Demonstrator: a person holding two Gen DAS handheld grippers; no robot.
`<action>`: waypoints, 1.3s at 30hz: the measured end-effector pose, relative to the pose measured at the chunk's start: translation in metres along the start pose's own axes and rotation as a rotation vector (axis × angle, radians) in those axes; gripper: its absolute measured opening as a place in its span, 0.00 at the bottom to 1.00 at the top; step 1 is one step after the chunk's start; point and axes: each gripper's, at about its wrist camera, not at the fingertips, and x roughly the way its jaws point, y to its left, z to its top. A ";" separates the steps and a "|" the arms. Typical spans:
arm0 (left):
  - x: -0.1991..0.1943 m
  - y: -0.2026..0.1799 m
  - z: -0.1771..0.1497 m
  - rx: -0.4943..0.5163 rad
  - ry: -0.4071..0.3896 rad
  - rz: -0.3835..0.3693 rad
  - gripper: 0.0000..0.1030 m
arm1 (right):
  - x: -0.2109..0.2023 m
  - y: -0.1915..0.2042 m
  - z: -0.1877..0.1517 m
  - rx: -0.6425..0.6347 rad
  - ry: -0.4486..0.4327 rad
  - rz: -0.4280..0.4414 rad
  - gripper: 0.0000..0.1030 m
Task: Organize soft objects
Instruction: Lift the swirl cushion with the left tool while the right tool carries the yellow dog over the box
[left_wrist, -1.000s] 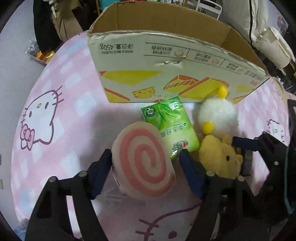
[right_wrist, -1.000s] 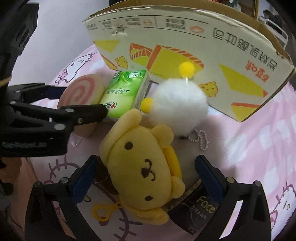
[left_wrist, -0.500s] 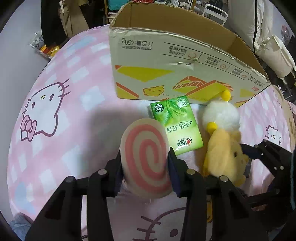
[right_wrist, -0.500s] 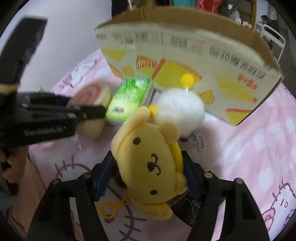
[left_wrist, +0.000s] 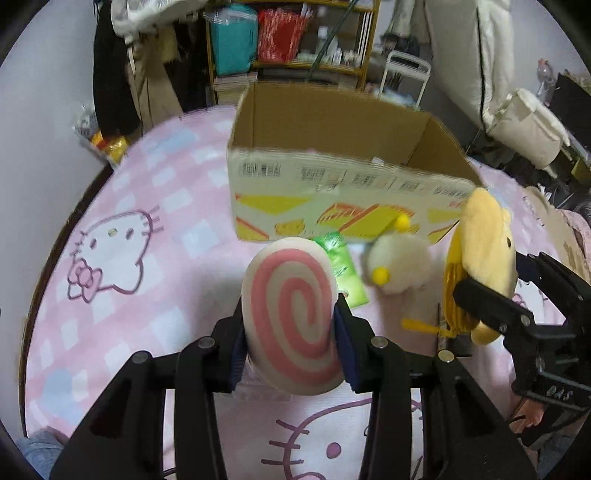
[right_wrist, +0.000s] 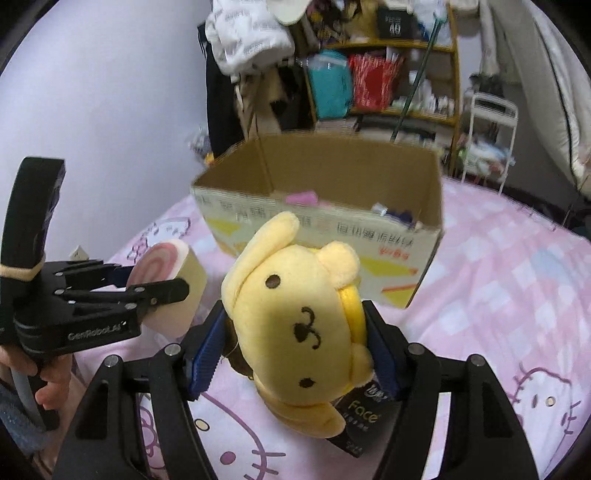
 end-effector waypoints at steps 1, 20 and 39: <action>-0.007 0.000 0.001 0.005 -0.030 0.000 0.39 | 0.002 0.006 0.000 -0.005 -0.016 -0.006 0.72; -0.104 -0.016 0.025 0.034 -0.431 0.009 0.39 | -0.068 0.002 0.042 -0.024 -0.338 -0.130 0.72; -0.143 -0.015 0.109 0.068 -0.659 0.007 0.39 | -0.077 -0.020 0.113 0.011 -0.465 -0.138 0.73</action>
